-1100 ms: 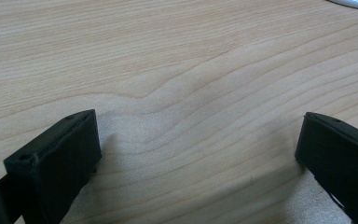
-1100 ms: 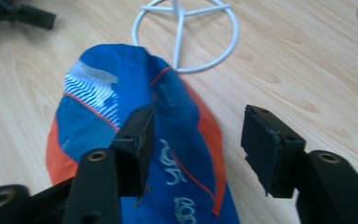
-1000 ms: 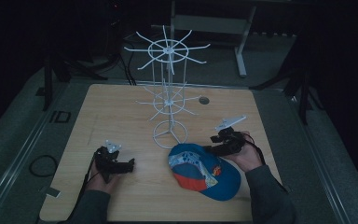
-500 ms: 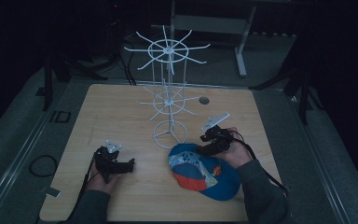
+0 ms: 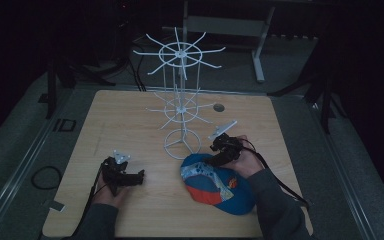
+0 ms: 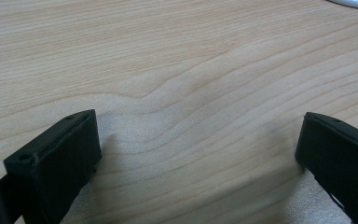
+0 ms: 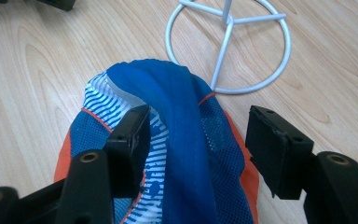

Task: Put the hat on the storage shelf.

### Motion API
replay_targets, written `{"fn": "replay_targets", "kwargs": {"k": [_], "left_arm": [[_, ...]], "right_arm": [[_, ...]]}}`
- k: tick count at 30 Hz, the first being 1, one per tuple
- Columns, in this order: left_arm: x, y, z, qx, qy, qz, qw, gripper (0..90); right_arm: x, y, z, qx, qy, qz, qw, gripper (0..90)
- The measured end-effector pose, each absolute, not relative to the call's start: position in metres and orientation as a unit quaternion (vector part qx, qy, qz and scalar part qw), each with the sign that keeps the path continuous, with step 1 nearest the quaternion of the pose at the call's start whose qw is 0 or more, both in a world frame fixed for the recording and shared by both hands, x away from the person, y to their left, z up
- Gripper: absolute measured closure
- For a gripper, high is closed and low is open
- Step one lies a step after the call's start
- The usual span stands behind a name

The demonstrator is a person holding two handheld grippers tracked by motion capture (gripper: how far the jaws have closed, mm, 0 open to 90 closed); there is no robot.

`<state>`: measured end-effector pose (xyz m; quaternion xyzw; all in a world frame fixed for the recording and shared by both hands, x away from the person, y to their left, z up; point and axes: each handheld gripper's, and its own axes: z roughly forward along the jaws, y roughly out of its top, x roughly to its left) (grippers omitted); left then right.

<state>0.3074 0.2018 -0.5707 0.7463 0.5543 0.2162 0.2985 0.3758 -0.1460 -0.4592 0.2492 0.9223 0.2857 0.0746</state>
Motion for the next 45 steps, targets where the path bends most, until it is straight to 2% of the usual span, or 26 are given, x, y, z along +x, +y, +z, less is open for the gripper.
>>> {"fn": "replay_targets", "kwargs": {"k": [14, 25, 35, 37, 38, 39, 42, 45], "left_arm": [[0.307, 0.202, -0.571, 0.747, 0.554, 0.216, 0.298, 0.0], [0.307, 0.202, -0.571, 0.747, 0.553, 0.216, 0.297, 0.1], [0.307, 0.202, -0.571, 0.747, 0.554, 0.215, 0.298, 0.1], [0.307, 0.202, -0.571, 0.747, 0.554, 0.215, 0.298, 0.1], [0.307, 0.202, -0.571, 0.747, 0.554, 0.215, 0.298, 0.0], [0.307, 0.202, -0.571, 0.747, 0.554, 0.215, 0.298, 0.1], [0.307, 0.202, -0.571, 0.747, 0.554, 0.215, 0.298, 0.1], [0.307, 0.202, -0.571, 0.747, 0.554, 0.216, 0.298, 0.0]], "right_arm": [[0.384, -0.137, -0.474, 0.237, 0.937, 0.252, 0.042, 30.6], [0.384, -0.133, -0.484, 0.226, 0.95, 0.214, 0.036, 32.7], [0.384, -0.126, -0.493, 0.21, 0.961, 0.177, 0.03, 49.0], [0.384, -0.124, -0.494, 0.206, 0.963, 0.174, 0.025, 55.1], [0.384, -0.123, -0.495, 0.197, 0.965, 0.169, 0.023, 65.4], [0.384, -0.123, -0.495, 0.197, 0.965, 0.169, 0.023, 65.4], [0.383, -0.122, -0.496, 0.19, 0.967, 0.169, 0.013, 83.0], [0.381, -0.123, -0.493, 0.188, 0.966, 0.175, 0.009, 85.6]]}}
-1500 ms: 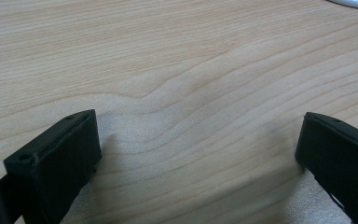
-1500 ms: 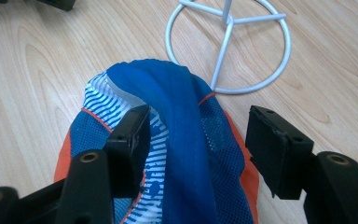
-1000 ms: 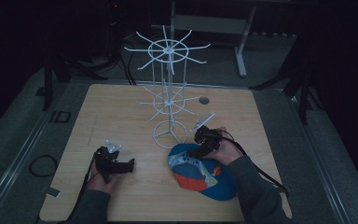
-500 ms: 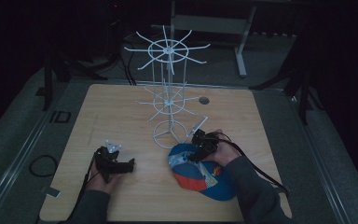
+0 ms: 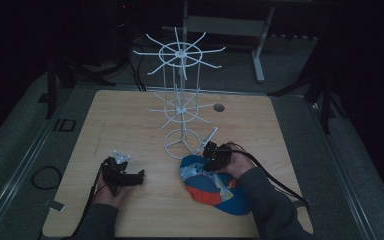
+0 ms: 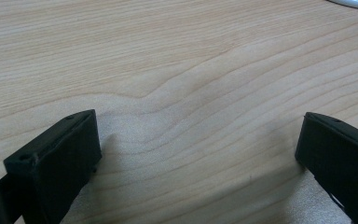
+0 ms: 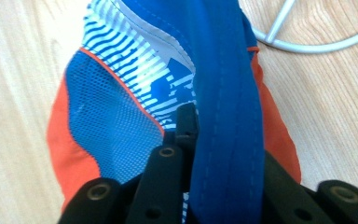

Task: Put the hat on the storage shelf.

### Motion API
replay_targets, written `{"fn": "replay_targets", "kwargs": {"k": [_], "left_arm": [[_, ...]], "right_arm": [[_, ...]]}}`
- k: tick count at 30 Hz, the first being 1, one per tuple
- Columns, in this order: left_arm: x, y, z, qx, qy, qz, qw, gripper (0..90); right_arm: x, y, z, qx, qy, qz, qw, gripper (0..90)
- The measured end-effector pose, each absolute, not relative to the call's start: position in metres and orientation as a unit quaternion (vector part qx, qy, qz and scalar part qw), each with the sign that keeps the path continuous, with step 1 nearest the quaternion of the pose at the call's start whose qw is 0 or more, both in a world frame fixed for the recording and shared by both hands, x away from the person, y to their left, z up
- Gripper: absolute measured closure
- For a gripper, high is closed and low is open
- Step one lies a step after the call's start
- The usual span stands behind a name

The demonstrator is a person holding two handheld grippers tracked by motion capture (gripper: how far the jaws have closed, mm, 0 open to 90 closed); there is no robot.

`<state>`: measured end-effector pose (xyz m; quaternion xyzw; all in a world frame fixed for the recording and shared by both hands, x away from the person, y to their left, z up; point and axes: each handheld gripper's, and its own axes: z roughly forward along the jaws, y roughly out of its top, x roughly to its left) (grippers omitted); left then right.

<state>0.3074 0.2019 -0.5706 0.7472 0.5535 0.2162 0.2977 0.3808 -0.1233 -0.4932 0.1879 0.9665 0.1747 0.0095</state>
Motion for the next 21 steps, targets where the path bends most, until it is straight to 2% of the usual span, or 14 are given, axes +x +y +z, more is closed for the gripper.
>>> {"fn": "replay_targets", "kwargs": {"k": [21], "left_arm": [[0.307, 0.202, -0.571, 0.746, 0.554, 0.216, 0.3, 0.0]], "right_arm": [[0.363, -0.163, -0.451, 0.205, 0.937, 0.279, 0.041, 87.3]]}}
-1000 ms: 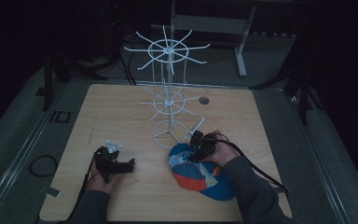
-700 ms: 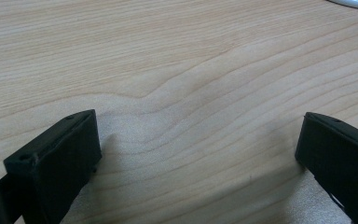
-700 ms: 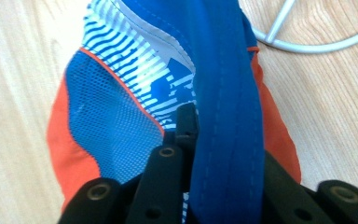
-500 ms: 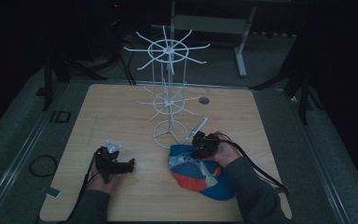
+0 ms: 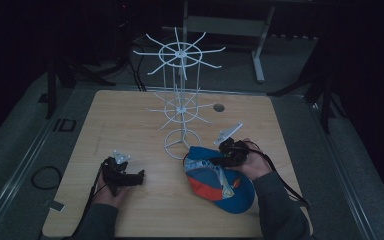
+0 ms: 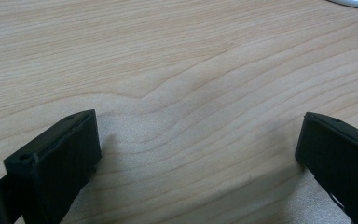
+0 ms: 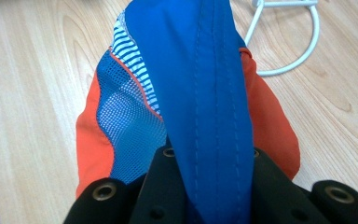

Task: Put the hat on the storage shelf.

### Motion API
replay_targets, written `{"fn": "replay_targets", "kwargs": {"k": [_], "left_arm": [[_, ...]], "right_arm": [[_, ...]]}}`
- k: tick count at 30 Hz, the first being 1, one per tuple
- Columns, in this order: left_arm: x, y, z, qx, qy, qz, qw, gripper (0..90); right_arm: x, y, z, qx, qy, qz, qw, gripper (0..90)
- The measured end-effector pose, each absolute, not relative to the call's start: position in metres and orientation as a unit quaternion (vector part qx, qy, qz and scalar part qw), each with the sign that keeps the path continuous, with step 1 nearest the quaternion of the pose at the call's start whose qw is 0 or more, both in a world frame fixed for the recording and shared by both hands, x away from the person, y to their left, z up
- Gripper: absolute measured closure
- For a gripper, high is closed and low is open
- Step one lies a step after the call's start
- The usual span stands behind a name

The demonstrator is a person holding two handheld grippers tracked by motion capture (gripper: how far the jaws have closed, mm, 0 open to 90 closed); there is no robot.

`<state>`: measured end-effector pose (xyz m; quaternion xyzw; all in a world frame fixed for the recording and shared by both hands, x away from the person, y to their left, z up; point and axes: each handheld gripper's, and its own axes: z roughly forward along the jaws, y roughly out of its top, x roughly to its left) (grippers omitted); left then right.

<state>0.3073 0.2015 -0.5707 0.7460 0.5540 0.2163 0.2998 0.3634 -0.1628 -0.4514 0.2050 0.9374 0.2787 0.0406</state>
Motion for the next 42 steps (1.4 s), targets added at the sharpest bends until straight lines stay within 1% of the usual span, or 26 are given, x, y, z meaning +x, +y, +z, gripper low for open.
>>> {"fn": "replay_targets", "kwargs": {"k": [13, 20, 42], "left_arm": [[0.307, 0.201, -0.571, 0.746, 0.555, 0.216, 0.3, 0.1], [0.307, 0.201, -0.571, 0.746, 0.554, 0.216, 0.3, 0.1], [0.307, 0.202, -0.571, 0.747, 0.554, 0.215, 0.299, 0.1]], "right_arm": [[0.358, -0.181, -0.43, 0.218, 0.92, 0.32, 0.059, 87.4], [0.355, -0.193, -0.418, 0.231, 0.905, 0.348, 0.079, 87.4], [0.349, -0.223, -0.396, 0.255, 0.876, 0.39, 0.12, 87.5]]}}
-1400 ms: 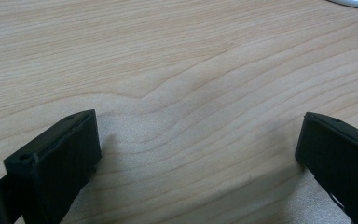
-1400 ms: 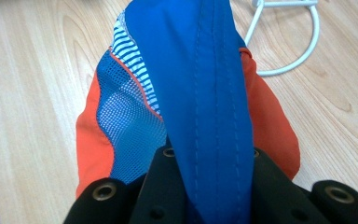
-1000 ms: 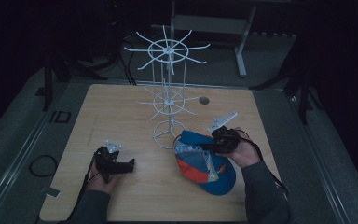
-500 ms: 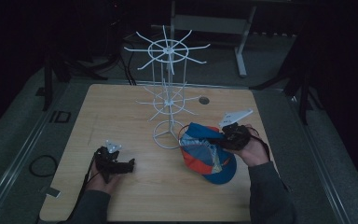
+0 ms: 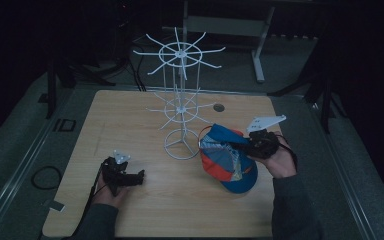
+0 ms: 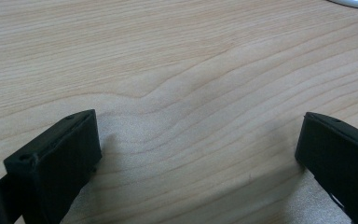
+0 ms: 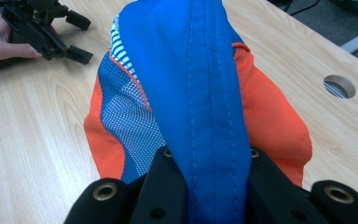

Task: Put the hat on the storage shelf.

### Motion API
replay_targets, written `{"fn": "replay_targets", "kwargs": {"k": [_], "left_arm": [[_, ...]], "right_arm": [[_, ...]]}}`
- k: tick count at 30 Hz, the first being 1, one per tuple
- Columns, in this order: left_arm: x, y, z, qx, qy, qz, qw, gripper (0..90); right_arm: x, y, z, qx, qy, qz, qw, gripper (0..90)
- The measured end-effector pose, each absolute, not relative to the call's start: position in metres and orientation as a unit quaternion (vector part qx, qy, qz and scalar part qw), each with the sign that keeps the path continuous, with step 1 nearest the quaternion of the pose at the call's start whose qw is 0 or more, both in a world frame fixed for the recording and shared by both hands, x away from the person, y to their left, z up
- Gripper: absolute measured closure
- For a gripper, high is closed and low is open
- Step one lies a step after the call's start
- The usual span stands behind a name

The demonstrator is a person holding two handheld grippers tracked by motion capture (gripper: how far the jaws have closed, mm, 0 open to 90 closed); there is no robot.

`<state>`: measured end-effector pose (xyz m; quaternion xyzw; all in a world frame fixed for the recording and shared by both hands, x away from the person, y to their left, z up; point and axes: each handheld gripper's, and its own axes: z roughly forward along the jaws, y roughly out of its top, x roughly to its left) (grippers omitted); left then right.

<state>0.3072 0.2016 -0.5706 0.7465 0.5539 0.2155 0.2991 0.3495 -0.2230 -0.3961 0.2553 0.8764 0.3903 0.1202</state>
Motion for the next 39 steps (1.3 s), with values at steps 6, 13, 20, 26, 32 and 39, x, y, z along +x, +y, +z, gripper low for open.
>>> {"fn": "replay_targets", "kwargs": {"k": [6, 13, 20, 26, 32, 39], "left_arm": [[0.307, 0.202, -0.571, 0.747, 0.554, 0.215, 0.299, 0.1], [0.307, 0.202, -0.571, 0.747, 0.554, 0.215, 0.299, 0.1], [0.307, 0.202, -0.571, 0.746, 0.554, 0.215, 0.299, 0.0], [0.307, 0.202, -0.571, 0.746, 0.554, 0.215, 0.299, 0.1], [0.307, 0.202, -0.571, 0.747, 0.554, 0.215, 0.299, 0.0], [0.307, 0.202, -0.571, 0.747, 0.554, 0.216, 0.299, 0.0]], "right_arm": [[0.348, -0.23, -0.392, 0.263, 0.87, 0.397, 0.128, 87.5], [0.347, -0.236, -0.387, 0.272, 0.864, 0.402, 0.135, 87.5], [0.347, -0.239, -0.385, 0.278, 0.859, 0.405, 0.143, 87.5], [0.349, -0.24, -0.383, 0.292, 0.851, 0.409, 0.155, 87.5], [0.347, -0.244, -0.38, 0.297, 0.845, 0.414, 0.164, 87.5], [0.344, -0.25, -0.376, 0.301, 0.837, 0.424, 0.172, 87.5]]}}
